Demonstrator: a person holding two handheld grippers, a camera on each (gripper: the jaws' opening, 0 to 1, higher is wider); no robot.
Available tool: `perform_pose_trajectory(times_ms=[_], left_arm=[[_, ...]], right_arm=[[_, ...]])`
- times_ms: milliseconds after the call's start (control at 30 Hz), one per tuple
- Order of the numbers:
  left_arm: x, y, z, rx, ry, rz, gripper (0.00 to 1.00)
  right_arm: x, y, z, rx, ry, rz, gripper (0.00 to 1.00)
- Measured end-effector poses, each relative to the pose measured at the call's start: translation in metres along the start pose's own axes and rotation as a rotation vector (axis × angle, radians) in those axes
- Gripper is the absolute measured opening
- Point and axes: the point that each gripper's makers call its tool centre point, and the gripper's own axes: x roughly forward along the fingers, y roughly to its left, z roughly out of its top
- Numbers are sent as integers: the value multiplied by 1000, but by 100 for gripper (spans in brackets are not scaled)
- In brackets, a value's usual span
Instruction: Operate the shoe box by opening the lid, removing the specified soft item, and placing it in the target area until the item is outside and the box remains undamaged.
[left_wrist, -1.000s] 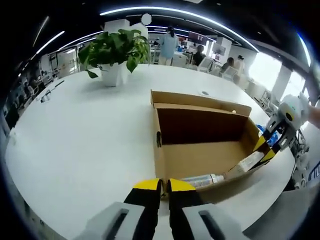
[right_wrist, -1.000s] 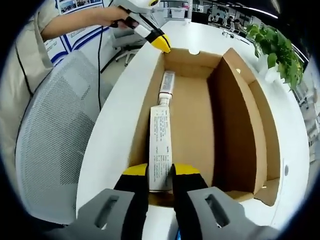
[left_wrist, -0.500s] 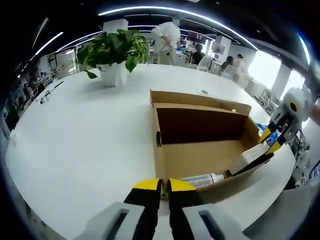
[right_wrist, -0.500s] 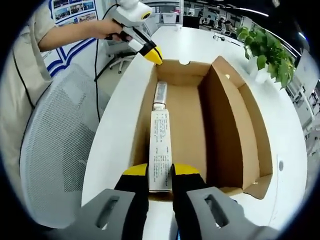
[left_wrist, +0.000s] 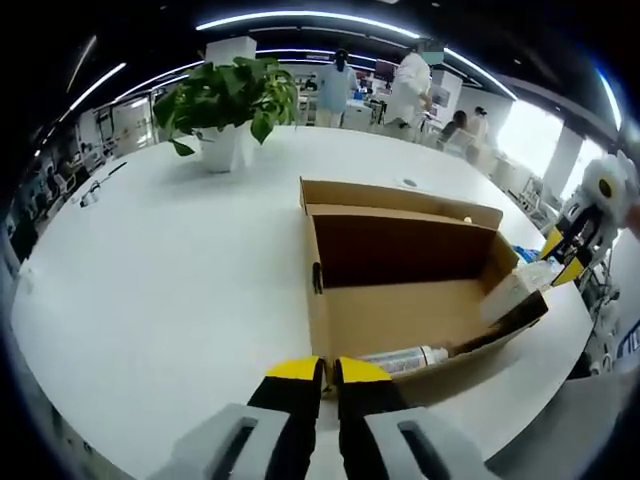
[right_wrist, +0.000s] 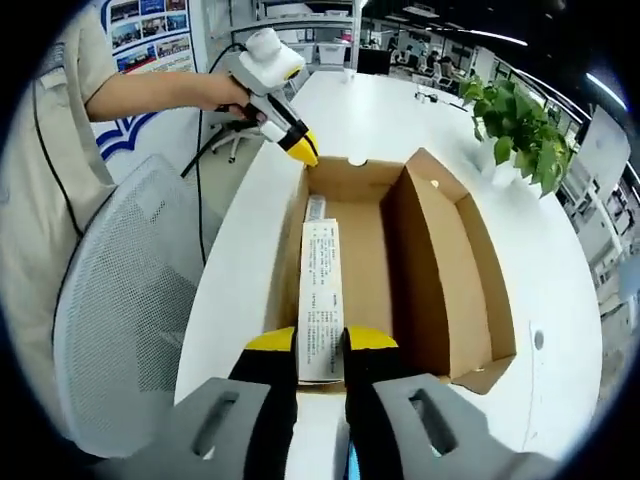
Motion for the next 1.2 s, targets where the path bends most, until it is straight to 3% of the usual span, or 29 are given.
perform_pose_trajectory(times_ms=[600, 967, 1200], left_arm=[[0, -1, 0, 3, 14, 6, 5], [-1, -2, 0, 15, 24, 9, 5], [-1, -4, 0, 21, 31, 8, 5]], right_arm=[[-53, -5, 12, -47, -22, -56, 14], [-91, -18, 2, -37, -27, -108, 14], [-114, -29, -16, -20, -17, -143, 14]])
